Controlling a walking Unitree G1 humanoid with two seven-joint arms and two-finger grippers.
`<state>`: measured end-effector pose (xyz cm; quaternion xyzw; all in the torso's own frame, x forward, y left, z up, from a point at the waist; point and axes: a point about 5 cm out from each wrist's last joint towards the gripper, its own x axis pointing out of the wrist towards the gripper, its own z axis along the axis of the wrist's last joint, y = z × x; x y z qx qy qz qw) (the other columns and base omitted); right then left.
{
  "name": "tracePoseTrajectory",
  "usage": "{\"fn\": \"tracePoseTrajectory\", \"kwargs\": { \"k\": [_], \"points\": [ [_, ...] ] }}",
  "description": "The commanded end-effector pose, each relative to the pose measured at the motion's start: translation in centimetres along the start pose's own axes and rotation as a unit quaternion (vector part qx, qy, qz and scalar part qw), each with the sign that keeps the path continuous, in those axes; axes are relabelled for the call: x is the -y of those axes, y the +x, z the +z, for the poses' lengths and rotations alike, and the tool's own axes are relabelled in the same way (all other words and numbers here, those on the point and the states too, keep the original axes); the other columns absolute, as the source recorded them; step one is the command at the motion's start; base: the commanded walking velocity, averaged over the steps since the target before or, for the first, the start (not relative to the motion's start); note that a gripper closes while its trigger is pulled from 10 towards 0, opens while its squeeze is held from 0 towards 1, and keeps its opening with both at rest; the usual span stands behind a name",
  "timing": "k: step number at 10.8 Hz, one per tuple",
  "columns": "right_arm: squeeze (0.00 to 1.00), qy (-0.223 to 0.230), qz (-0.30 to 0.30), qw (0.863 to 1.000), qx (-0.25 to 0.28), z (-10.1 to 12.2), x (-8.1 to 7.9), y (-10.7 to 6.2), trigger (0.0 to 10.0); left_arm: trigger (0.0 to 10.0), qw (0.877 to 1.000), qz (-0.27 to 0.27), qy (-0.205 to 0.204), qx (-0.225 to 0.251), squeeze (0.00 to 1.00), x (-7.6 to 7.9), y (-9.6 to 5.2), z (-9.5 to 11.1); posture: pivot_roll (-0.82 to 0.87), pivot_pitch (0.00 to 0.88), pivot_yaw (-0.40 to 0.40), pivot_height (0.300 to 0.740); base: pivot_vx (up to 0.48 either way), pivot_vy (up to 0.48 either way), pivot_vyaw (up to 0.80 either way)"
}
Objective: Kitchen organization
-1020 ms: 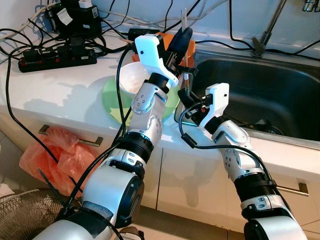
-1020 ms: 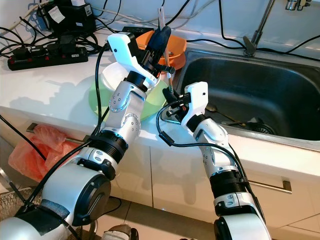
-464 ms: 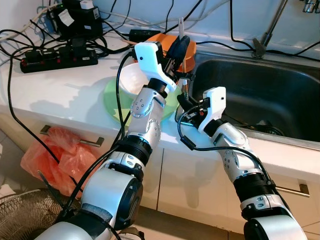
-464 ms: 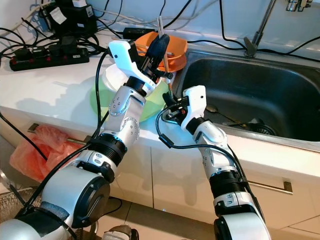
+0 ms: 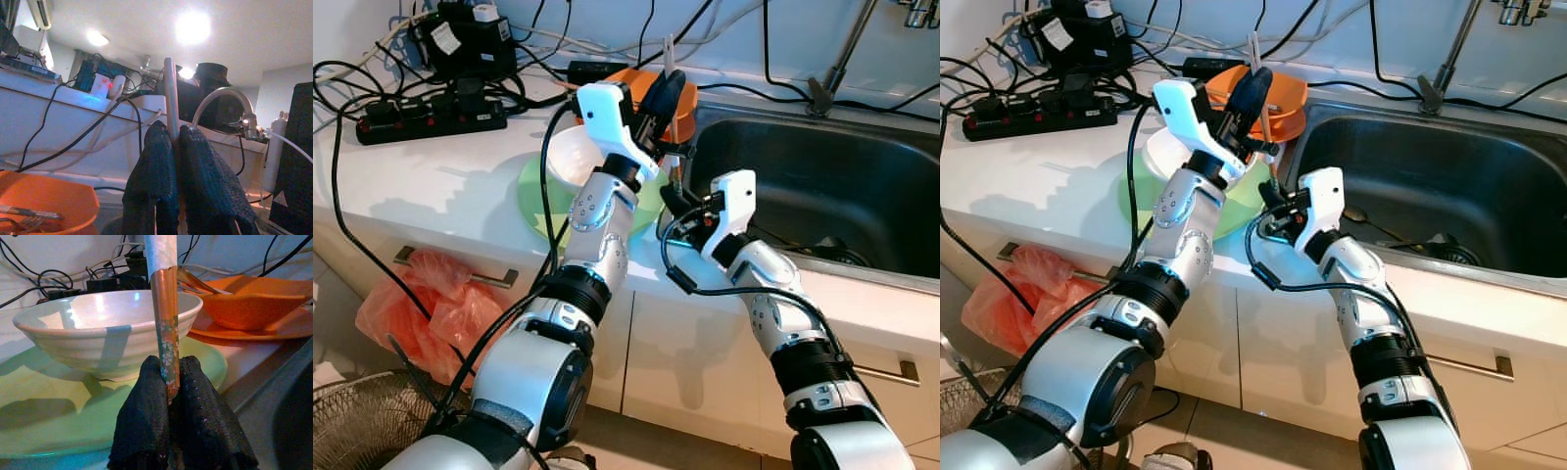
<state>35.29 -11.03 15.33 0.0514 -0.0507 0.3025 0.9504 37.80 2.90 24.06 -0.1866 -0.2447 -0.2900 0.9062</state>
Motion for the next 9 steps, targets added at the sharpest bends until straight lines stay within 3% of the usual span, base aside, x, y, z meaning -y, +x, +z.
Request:
{"fn": "tracePoseTrajectory", "kwargs": {
  "k": [1, 9],
  "points": [
    [0.00, -0.010, -0.040, 0.995, 0.094, 4.23, 1.63, 0.05, 10.0, 10.0, 0.996, -0.067, -0.063, -0.017, 0.00, 8.08, 2.93, -1.02, 0.15, 0.149, -0.025, 0.740, 0.000, 0.000, 0.00],
    [0.00, -0.010, -0.040, 0.995, 0.094, 4.23, 1.63, 0.05, 10.0, 10.0, 0.996, -0.067, -0.063, -0.017, 0.00, 8.08, 2.93, -1.02, 0.15, 0.149, -0.025, 0.740, 0.000, 0.000, 0.00]
  ]
}}
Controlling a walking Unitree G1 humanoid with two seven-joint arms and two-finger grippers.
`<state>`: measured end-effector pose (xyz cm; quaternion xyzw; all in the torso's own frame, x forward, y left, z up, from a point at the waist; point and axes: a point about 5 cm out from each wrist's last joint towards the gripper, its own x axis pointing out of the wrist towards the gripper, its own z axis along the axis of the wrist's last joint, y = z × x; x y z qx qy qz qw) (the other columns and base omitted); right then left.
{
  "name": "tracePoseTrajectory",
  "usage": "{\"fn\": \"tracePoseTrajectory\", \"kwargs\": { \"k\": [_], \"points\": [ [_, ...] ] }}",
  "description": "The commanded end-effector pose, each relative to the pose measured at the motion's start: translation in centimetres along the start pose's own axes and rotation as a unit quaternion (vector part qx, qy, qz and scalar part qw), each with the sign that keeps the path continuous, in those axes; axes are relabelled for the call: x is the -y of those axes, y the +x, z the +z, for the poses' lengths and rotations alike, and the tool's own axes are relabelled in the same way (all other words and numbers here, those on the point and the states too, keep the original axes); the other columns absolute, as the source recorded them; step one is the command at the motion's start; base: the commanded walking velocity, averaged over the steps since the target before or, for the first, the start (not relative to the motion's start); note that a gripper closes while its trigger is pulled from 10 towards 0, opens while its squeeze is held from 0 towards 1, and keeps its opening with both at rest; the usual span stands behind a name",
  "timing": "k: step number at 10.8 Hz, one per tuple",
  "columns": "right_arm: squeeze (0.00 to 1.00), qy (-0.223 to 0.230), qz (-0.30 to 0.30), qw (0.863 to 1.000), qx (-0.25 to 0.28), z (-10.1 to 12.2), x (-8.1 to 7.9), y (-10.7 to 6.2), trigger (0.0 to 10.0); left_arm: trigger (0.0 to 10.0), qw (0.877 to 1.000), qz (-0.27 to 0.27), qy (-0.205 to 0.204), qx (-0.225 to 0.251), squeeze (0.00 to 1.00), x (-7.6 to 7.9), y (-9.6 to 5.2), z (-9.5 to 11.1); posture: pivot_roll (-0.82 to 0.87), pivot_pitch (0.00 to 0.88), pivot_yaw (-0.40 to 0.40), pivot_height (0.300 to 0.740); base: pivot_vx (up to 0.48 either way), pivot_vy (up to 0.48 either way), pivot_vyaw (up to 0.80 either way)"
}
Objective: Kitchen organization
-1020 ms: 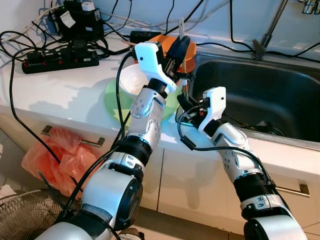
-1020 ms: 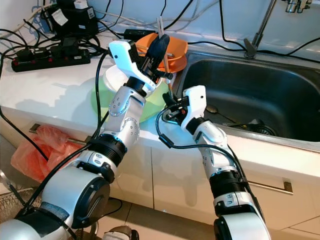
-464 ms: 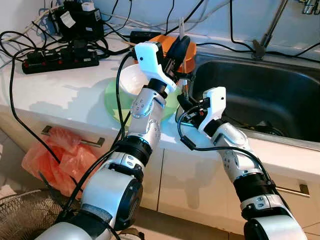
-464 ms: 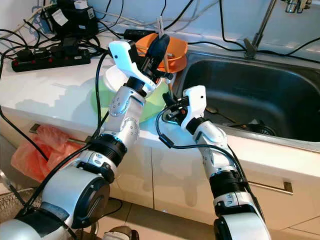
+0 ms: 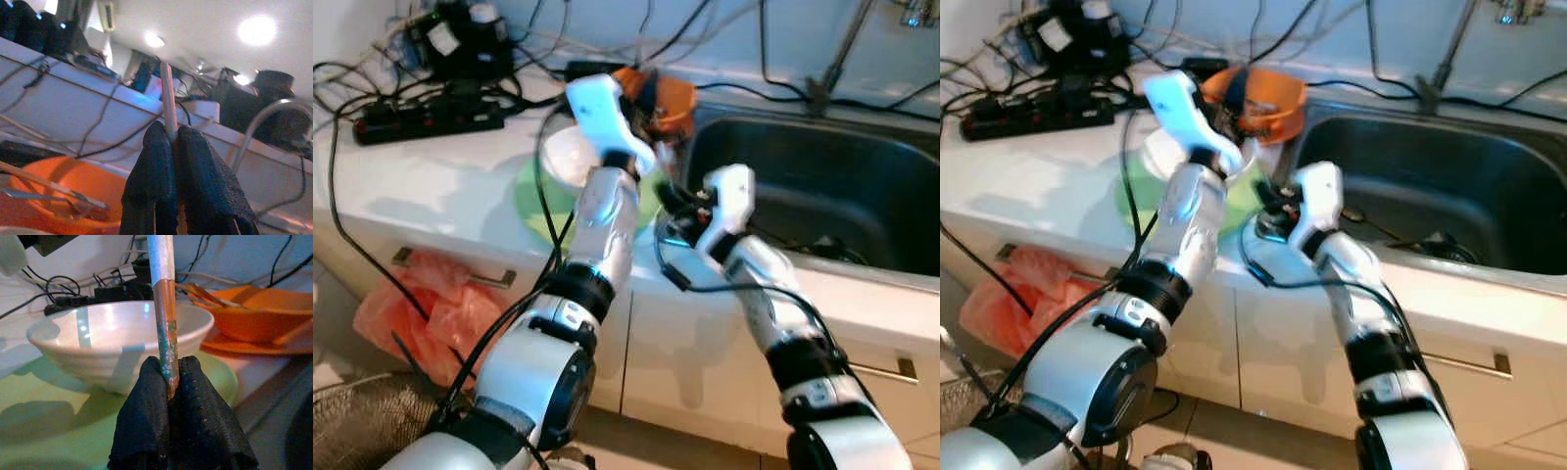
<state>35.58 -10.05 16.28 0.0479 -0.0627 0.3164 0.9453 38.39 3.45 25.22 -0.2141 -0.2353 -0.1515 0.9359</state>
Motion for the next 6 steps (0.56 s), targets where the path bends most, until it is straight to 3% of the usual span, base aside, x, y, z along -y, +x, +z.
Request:
{"fn": "tracePoseTrajectory", "kwargs": {
  "k": [1, 4, 5, 6],
  "points": [
    [0.00, -0.006, -0.056, 0.995, 0.083, 3.4, 2.3, -0.9, 10.0, 10.0, 0.975, -0.207, -0.073, -0.043, 0.00, 8.9, -0.5, -1.9, 0.15, 0.149, -0.025, 0.740, 0.000, 0.000, 0.00],
    [0.00, -0.006, -0.056, 0.995, 0.083, 3.4, 2.3, -0.9, 10.0, 10.0, 0.975, -0.207, -0.073, -0.043, 0.00, 8.9, -0.5, -1.9, 0.15, 0.149, -0.025, 0.740, 0.000, 0.000, 0.00],
    [0.00, -0.007, -0.071, 0.995, 0.073, 2.9, 2.9, -0.8, 10.0, 10.0, 0.988, -0.136, -0.004, -0.076, 1.00, 4.0, -2.0, -3.3, 0.15, 0.000, 0.000, 0.740, 0.000, 0.000, 0.00],
    [0.00, -0.007, -0.071, 0.995, 0.073, 2.9, 3.0, -0.7, 10.0, 10.0, 0.988, -0.131, 0.000, -0.076, 1.00, 4.1, -2.0, -3.3, 0.15, 0.000, 0.000, 0.740, 0.000, 0.000, 0.00]
  ]
}}
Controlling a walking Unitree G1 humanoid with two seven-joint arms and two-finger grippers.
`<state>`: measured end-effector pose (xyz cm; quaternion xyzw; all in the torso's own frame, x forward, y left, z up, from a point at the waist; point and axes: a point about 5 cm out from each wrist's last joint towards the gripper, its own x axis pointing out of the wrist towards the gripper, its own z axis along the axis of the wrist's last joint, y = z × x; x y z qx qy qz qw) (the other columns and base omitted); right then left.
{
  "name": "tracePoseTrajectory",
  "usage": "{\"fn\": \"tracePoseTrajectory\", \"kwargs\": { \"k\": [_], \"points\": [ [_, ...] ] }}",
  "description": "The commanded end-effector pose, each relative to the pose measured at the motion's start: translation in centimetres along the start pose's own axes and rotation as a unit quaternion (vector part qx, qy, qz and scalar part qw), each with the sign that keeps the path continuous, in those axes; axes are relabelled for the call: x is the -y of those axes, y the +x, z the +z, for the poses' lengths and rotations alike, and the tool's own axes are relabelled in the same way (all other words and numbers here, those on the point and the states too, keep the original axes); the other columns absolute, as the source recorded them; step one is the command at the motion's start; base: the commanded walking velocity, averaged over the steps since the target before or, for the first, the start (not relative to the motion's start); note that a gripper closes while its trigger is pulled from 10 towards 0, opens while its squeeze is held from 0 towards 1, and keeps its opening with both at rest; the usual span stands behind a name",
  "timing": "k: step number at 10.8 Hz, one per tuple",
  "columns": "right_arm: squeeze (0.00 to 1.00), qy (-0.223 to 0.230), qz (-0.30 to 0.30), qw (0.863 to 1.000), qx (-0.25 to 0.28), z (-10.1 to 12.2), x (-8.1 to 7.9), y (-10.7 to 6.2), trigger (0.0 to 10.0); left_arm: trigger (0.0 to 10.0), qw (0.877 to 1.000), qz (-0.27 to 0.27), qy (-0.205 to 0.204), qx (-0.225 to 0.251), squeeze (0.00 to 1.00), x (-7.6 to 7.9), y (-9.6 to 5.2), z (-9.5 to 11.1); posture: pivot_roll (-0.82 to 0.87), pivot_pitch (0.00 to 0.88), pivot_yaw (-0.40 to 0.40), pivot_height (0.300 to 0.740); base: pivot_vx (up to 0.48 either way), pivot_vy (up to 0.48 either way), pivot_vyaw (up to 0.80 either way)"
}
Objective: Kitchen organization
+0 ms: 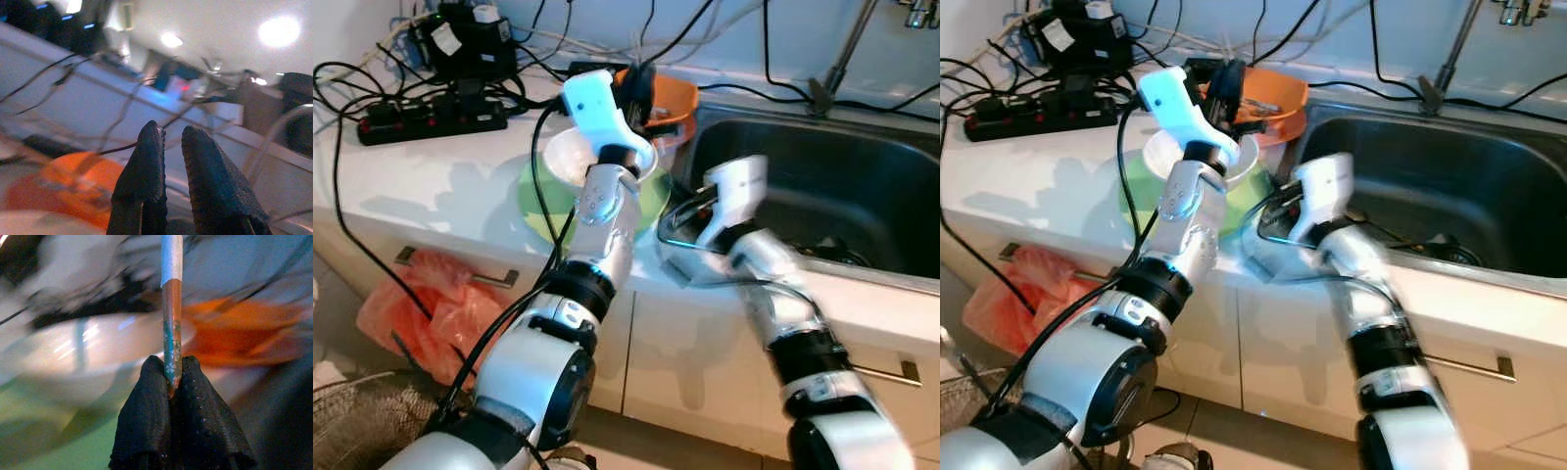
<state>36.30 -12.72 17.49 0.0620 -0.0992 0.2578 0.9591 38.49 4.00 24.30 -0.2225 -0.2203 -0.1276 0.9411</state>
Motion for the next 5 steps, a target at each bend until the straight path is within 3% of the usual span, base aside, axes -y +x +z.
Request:
{"fn": "tracePoseTrajectory", "kwargs": {
  "k": [1, 4, 5],
  "points": [
    [0.00, -0.003, -0.012, 0.999, 0.033, 1.43, 0.51, 0.27, 10.0, 10.0, 0.985, -0.160, 0.004, -0.069, 1.00, 4.82, -1.81, -2.91, 0.15, 0.000, 0.000, 0.740, 0.000, 0.000, 0.00],
    [0.00, -0.003, -0.014, 0.999, 0.035, 1.42, 0.53, 0.31, 10.0, 10.0, 0.984, -0.162, 0.002, -0.068, 1.00, 4.84, -1.77, -2.83, 0.15, 0.000, 0.000, 0.740, 0.000, 0.000, 0.00],
    [0.00, -0.003, -0.015, 0.999, 0.036, 1.42, 0.61, 0.32, 10.0, 10.0, 0.984, -0.164, 0.003, -0.065, 0.00, 4.99, -1.74, -2.73, 0.15, 0.000, 0.000, 0.740, 0.000, 0.000, 0.00]
  ]
}}
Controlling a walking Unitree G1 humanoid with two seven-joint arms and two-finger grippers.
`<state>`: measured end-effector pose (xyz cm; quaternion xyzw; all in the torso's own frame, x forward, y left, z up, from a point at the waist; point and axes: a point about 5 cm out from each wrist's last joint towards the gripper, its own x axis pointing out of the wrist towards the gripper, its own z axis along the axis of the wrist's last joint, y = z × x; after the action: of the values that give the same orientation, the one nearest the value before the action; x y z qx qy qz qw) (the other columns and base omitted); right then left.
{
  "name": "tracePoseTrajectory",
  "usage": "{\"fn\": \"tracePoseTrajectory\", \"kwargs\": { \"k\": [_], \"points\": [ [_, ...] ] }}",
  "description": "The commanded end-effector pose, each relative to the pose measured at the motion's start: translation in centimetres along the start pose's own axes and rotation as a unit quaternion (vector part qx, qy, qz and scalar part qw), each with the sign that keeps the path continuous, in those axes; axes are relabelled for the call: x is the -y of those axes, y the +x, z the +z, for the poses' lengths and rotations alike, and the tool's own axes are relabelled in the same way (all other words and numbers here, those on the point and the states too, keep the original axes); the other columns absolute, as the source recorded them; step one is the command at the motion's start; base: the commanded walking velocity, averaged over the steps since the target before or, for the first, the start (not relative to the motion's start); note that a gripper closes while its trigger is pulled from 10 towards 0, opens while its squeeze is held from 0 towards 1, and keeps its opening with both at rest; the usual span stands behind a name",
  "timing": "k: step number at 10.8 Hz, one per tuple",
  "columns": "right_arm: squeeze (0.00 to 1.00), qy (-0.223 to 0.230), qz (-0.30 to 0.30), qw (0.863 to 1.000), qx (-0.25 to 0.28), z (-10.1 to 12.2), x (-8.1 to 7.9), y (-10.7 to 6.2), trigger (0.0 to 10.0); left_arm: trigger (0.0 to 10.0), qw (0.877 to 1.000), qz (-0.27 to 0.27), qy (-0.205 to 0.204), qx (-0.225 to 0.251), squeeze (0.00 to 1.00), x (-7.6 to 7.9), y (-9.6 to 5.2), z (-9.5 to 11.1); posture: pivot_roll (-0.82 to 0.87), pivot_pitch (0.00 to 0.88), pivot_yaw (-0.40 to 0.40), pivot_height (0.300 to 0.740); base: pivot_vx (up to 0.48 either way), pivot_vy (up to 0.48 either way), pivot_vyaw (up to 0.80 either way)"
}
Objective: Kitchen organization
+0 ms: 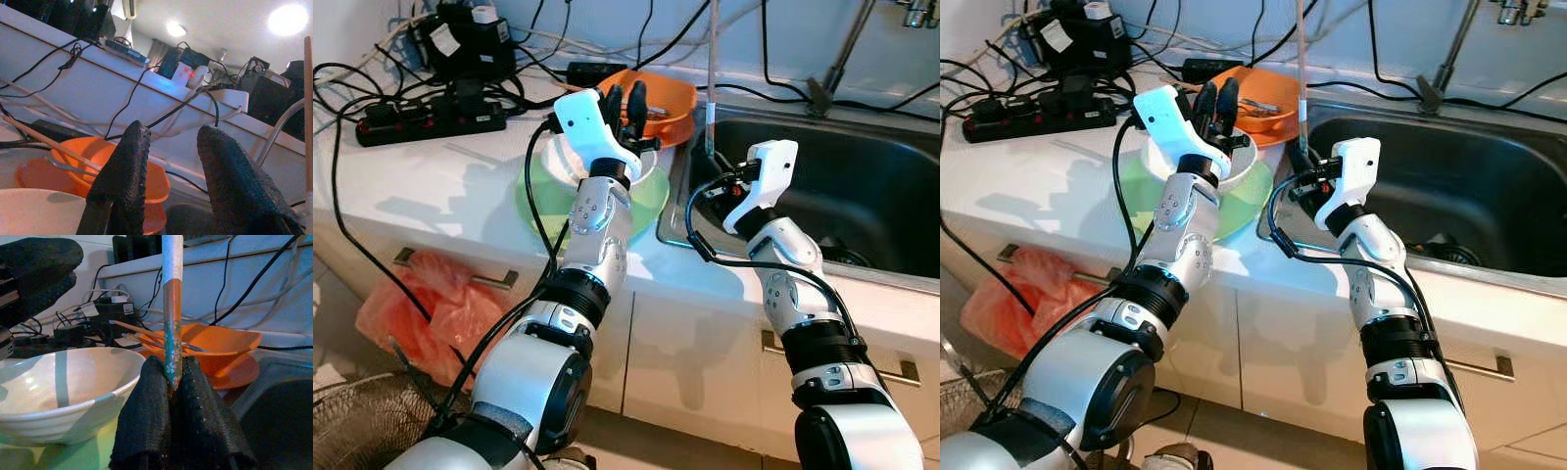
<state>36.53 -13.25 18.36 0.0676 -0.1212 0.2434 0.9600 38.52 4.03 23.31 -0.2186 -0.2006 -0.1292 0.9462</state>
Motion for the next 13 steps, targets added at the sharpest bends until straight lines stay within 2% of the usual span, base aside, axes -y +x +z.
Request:
{"fn": "tracePoseTrajectory", "kwargs": {
  "k": [1, 3, 4, 5, 6, 7, 8, 9, 11, 12, 13],
  "points": [
    [0.00, -0.001, -0.004, 1.000, 0.014, 0.5, 0.1, 0.2, 10.0, 10.0, 0.985, -0.166, 0.005, -0.043, 0.00, 5.4, -1.2, -1.9, 0.15, 0.000, 0.000, 0.740, 0.000, 0.000, 0.00],
    [0.00, -0.001, -0.026, 0.999, 0.020, 0.6, 0.6, 0.2, 10.0, 10.0, 0.986, -0.164, 0.010, -0.043, 0.00, 5.0, -1.5, -2.1, 0.15, 0.000, 0.000, 0.740, 0.000, 0.000, 0.00],
    [0.00, -0.011, -0.049, 0.999, 0.021, 0.9, 1.5, 0.0, 10.0, 10.0, 0.985, -0.164, 0.021, -0.042, 0.00, 4.5, -1.9, -2.2, 0.15, 0.000, 0.000, 0.740, 0.000, 0.000, 0.00],
    [0.00, -0.018, -0.078, 0.997, 0.023, 1.1, 2.5, -0.2, 10.0, 10.0, 0.985, -0.163, 0.031, -0.041, 0.00, 3.9, -2.3, -2.2, 0.15, 0.155, -0.030, 0.740, 0.000, 0.000, 0.00],
    [0.00, -0.033, -0.122, 0.992, 0.024, 1.5, 3.8, -0.6, 10.0, 10.0, 0.984, -0.165, 0.048, -0.036, 0.00, 3.2, -2.8, -2.1, 0.15, 0.154, -0.030, 0.740, 0.000, 0.000, 0.00],
    [0.00, -0.043, -0.140, 0.989, 0.024, 1.6, 4.4, -0.8, 10.0, 10.0, 0.983, -0.168, 0.059, -0.036, 0.00, 2.9, -3.1, -2.1, 0.16, 0.153, -0.030, 0.740, 0.000, 0.000, 0.00],
    [0.00, -0.049, -0.183, 0.982, 0.029, 1.8, 5.6, -1.3, 10.0, 10.0, 0.979, -0.181, 0.079, -0.039, 0.00, 2.2, -3.8, -2.2, 0.16, 0.151, -0.031, 0.740, 0.000, 0.000, 0.00],
    [0.00, -0.046, -0.196, 0.979, 0.035, 1.9, 6.0, -1.5, 10.0, 10.0, 0.977, -0.193, 0.087, -0.039, 0.00, 2.1, -4.2, -2.1, 0.16, 0.150, -0.031, 0.740, 0.000, 0.000, 0.00],
    [0.00, -0.049, -0.226, 0.973, 0.028, 1.6, 6.8, -2.0, 10.0, 10.0, 0.957, -0.260, 0.118, -0.056, 0.00, 3.3, -5.5, -2.6, 0.17, 0.148, -0.030, 0.740, 0.000, 0.000, 0.00],
    [0.00, -0.054, -0.245, 0.968, 0.019, 1.2, 7.2, -2.3, 10.0, 10.0, 0.946, -0.287, 0.126, -0.076, 0.00, 3.9, -6.7, -3.6, 0.17, 0.150, -0.028, 0.740, 0.000, 0.000, 0.00],
    [0.00, -0.055, -0.249, 0.967, 0.018, 1.1, 7.4, -2.5, 10.0, 10.0, 0.944, -0.292, 0.130, -0.084, 0.00, 4.0, -7.2, -4.0, 0.17, 0.154, -0.028, 0.740, 0.000, 0.000, 0.00]
  ]
}}
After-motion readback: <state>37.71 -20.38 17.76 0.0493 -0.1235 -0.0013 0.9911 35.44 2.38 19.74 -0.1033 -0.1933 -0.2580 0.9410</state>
